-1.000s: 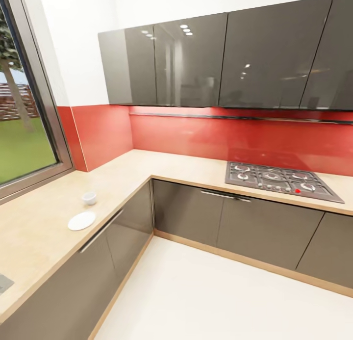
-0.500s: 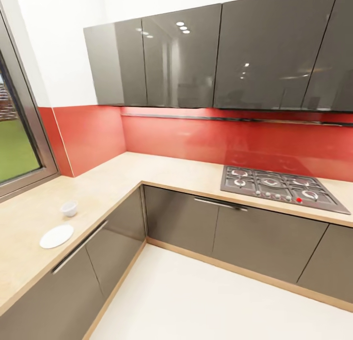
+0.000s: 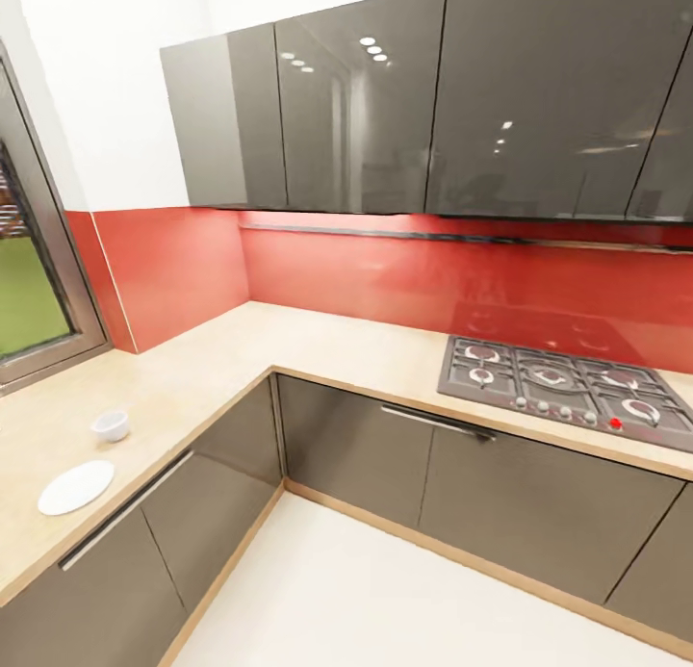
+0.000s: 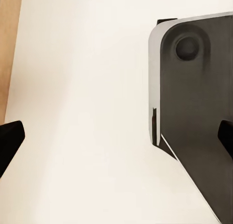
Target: Set up a coffee station on the kitchen countertop: keep the coffee maker on the countertop, move the bottle of coffee from the kitchen shelf to the counter next to the coffee maker, place a paper coffee filter on top of the coffee maker, put the saucer next to the coffee maker with the coffee cup on the saucer, and place the electric kettle next to the coffee maker.
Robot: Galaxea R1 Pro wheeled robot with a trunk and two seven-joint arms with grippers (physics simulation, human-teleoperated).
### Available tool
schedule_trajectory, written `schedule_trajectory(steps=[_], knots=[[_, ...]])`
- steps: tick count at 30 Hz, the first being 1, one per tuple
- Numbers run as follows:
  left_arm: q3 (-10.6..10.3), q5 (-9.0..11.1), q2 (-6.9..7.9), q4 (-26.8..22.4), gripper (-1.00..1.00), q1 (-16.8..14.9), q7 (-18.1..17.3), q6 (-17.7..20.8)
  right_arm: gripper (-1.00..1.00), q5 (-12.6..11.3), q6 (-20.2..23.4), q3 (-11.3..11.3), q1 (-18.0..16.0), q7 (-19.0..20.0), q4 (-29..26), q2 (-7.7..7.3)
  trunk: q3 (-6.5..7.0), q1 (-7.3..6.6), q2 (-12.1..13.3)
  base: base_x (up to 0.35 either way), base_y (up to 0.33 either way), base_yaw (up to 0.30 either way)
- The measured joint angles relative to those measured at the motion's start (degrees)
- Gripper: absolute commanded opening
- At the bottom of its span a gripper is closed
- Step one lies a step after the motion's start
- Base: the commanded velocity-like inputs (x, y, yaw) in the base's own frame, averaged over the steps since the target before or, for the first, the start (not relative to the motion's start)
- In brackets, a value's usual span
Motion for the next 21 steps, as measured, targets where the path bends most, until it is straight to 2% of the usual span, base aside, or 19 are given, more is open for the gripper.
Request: schedule_trajectory(steps=[8, 21], knots=[[0.00, 0.00, -0.24, 0.01, 1.00, -0.03, 0.01, -0.01, 1.00, 0.01, 0.00, 0.07, 0.00, -0.03, 0.00, 0.00, 0.00, 0.00, 0.00, 0.243, -0.239, 0.277], [0.03, 0.09, -0.24, -0.08, 1.00, -0.04, 0.01, 0.07, 1.00, 0.03, 0.00, 0.04, 0.00, 0.00, 0.00, 0.00, 0.00, 0.01, 0.01, 0.180, -0.275, 0.278]])
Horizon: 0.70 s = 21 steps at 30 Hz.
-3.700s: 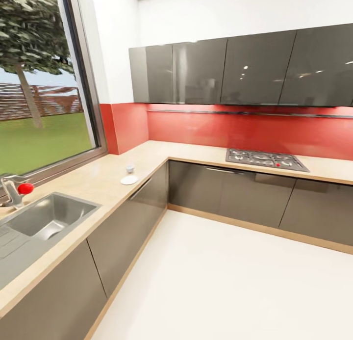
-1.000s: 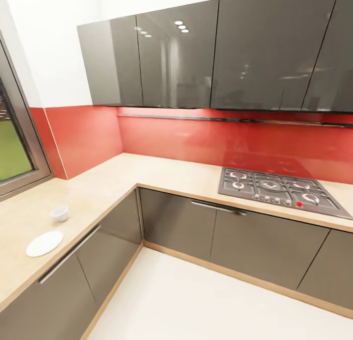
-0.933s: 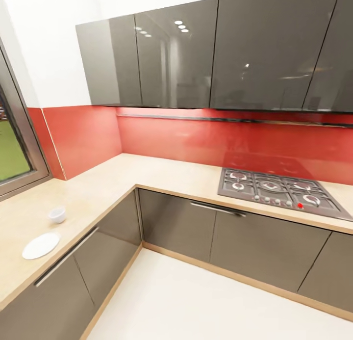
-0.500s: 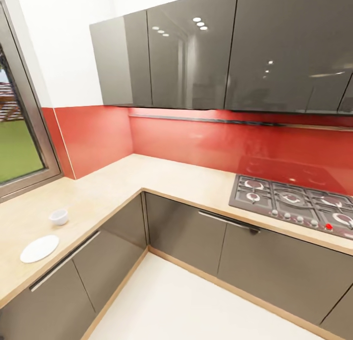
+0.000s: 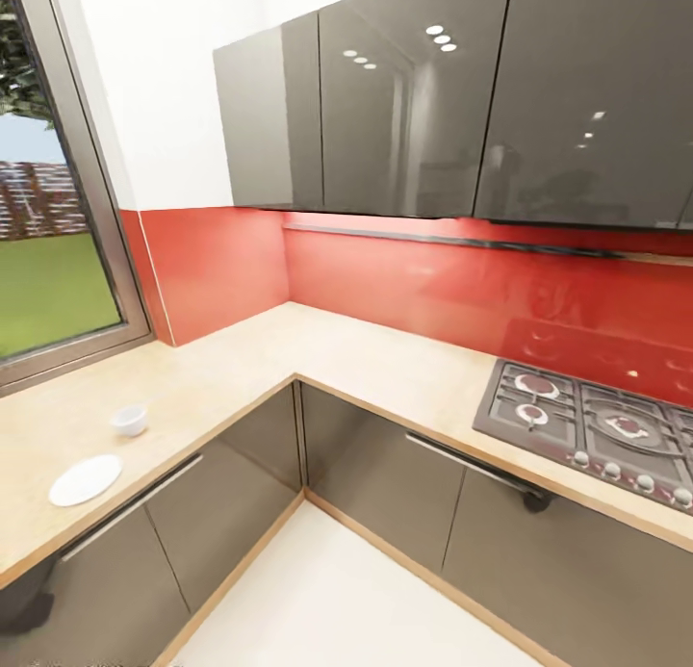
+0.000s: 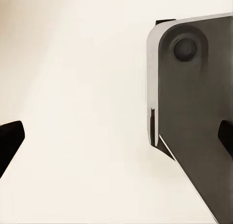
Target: Set up a coffee station on the kitchen countertop: keep the coffee maker on the countertop, move the bottle of coffee from the kitchen shelf to the counter next to the coffee maker, place a paper coffee filter on top of the coffee maker, put the saucer next to the coffee maker with the coffee cup on the saucer, and place the electric kettle next to the coffee maker.
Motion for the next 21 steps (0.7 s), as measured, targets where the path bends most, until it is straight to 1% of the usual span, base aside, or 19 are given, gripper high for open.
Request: schedule_trajectory(steps=[5, 21], knots=[[0.05, 0.08, 0.00, -0.02, 1.00, 0.01, 0.00, -0.04, 1.00, 0.03, 0.00, 0.04, 0.00, 0.01, 0.00, 0.00, 0.00, 0.01, 0.00, 0.109, -0.098, 0.278], [0.05, 0.09, 0.00, -0.03, 1.00, 0.00, 0.00, -0.06, 1.00, -0.03, 0.00, -0.11, 0.00, 0.01, 0.01, 0.00, 0.00, 0.02, 0.00, 0.003, -0.003, 0.278]])
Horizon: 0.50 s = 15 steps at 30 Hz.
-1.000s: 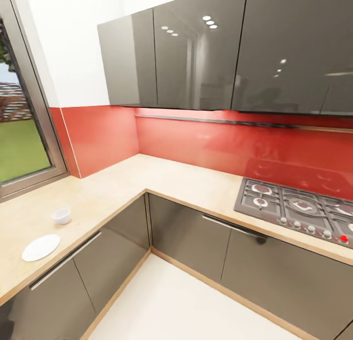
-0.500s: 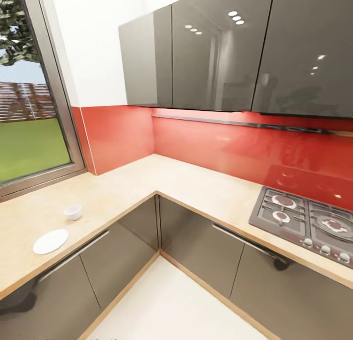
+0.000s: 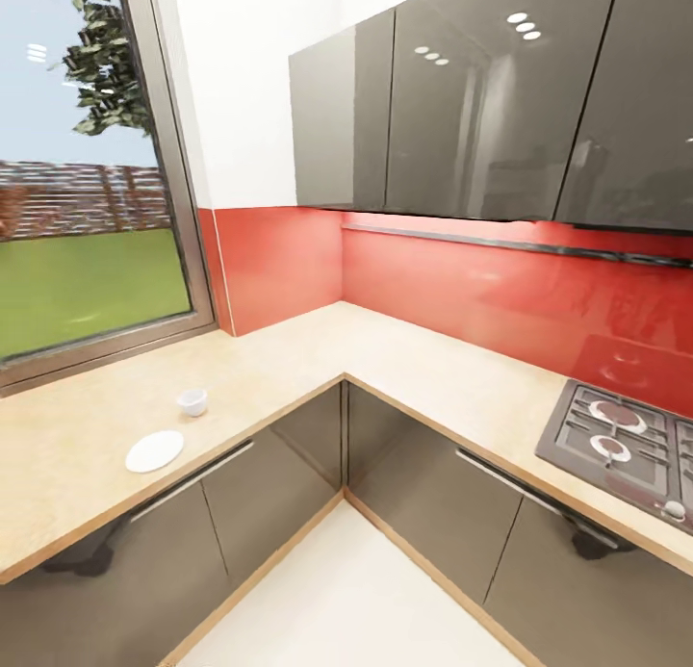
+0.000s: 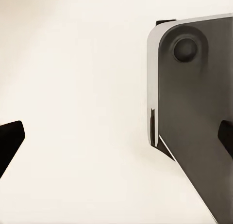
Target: Set up a coffee station on the kitchen countertop: keep the coffee maker on the countertop, move the bottle of coffee from the kitchen shelf to the counter next to the coffee maker, place a paper coffee filter on top of the coffee maker, put the saucer next to the coffee maker with the coffee cup on the saucer, and place the electric kettle next to the coffee maker.
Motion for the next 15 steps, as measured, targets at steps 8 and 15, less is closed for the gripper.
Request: schedule_trajectory(steps=[8, 15], knots=[[0.00, 0.03, -0.08, 0.00, 1.00, 0.00, 0.00, 0.00, 1.00, 0.00, 0.00, 0.06, 0.00, -0.01, 0.00, 0.00, 0.00, 0.00, 0.00, 0.000, 0.000, 0.278], [0.00, 0.07, -0.09, 0.00, 1.00, 0.00, 0.00, 0.00, 1.00, 0.00, 0.00, 0.03, 0.00, 0.00, 0.00, 0.00, 0.00, 0.00, 0.00, 0.000, 0.000, 0.278]])
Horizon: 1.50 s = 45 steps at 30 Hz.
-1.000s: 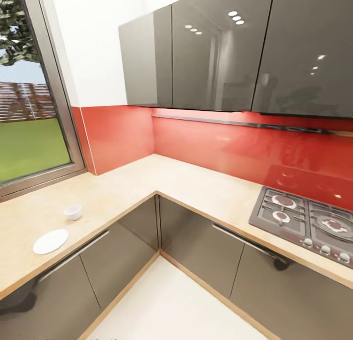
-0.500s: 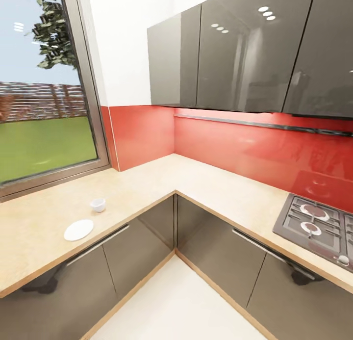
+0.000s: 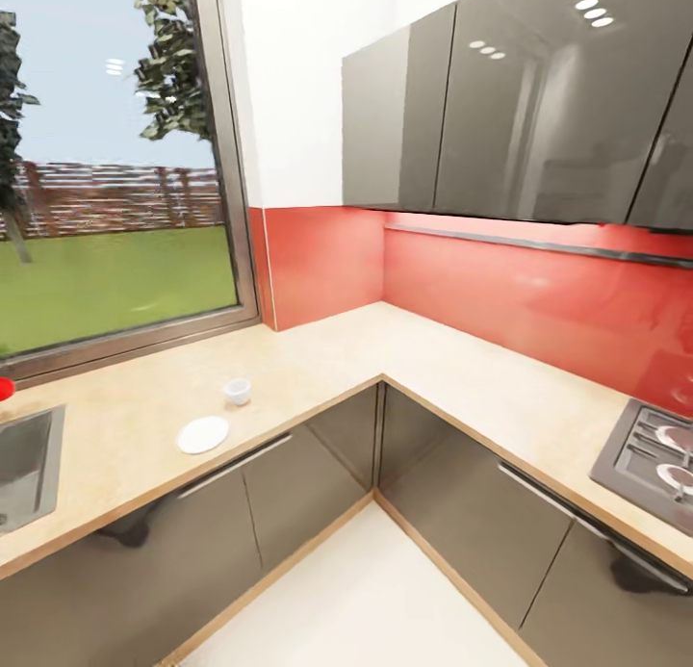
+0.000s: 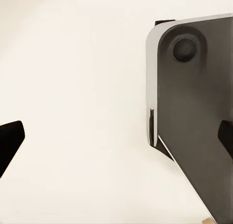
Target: Set up a coffee station on the kitchen countertop: keep the coffee maker on the countertop, move the bottle of coffee from the kitchen shelf to the counter next to the coffee maker, place a paper coffee filter on top of the coffee maker, put the saucer next to the coffee maker with the coffee cup on the saucer, and place the electric kettle next to the coffee maker.
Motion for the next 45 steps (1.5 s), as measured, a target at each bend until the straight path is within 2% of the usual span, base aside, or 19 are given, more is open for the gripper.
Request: schedule_trajectory(steps=[14, 31, 45], knots=[[0.00, -0.06, -0.40, 0.00, 1.00, -0.02, -0.01, 0.00, 1.00, 0.00, 0.00, -0.04, 0.00, -0.02, 0.00, 0.02, 0.00, 0.00, 0.00, 0.000, -0.011, 0.278], [0.00, 0.01, -0.73, -0.08, 1.00, -0.10, 0.00, 0.00, 1.00, 0.00, 0.00, -0.05, -0.01, -0.03, -0.01, 0.01, 0.42, 0.01, -0.04, -0.072, -0.230, 0.267], [0.05, -0.02, -1.26, -0.26, 1.00, -0.20, 0.00, 0.05, 1.00, 0.00, 0.00, -0.05, -0.03, -0.01, -0.01, 0.01, 1.01, 0.01, -0.08, -0.008, -0.009, 0.256]])
